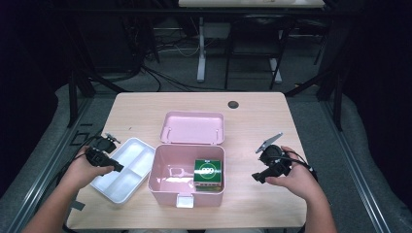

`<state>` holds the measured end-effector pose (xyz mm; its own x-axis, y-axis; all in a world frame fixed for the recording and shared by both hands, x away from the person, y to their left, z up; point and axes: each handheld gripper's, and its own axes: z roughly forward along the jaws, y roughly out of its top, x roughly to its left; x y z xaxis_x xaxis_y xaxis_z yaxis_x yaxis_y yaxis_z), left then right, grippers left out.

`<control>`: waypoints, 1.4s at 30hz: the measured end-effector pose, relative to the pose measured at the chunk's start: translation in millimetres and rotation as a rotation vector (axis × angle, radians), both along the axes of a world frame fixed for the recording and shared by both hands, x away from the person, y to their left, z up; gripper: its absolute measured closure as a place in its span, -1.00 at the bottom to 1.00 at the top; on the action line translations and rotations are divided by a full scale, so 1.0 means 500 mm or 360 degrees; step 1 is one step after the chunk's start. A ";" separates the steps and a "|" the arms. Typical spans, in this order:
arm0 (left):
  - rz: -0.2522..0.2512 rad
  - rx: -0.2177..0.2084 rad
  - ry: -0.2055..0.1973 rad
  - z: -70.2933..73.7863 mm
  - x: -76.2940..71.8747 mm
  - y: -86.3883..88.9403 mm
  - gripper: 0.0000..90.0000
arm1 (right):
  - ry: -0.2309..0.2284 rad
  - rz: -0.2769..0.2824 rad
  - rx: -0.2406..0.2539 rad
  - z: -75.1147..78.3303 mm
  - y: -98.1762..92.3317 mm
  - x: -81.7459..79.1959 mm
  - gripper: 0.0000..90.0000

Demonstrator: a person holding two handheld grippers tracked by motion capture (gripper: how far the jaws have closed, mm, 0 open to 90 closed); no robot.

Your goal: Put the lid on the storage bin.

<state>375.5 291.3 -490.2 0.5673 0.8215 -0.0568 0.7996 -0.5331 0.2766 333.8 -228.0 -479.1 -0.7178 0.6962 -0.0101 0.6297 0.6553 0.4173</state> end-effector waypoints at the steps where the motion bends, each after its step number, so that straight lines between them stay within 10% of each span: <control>1: 0.0009 0.0009 0.0018 -0.005 0.003 -0.002 0.53 | -0.0003 -0.0013 0.0015 -0.001 -0.004 0.000 -0.32; 22: -0.0012 0.0201 0.0181 -0.075 0.039 -0.043 0.68 | -0.0035 -0.0133 0.0132 0.002 -0.028 0.007 -0.32; 42: 0.0023 0.0230 0.0232 -0.094 0.060 -0.047 0.93 | -0.0057 -0.0106 0.0082 -0.008 -0.012 0.002 -0.32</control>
<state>405.3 268.1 -537.3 0.5499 0.8350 -0.0185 0.8334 -0.5471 0.0788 334.6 -233.9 -483.0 -0.6697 0.7426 0.0022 0.6552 0.5894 0.4726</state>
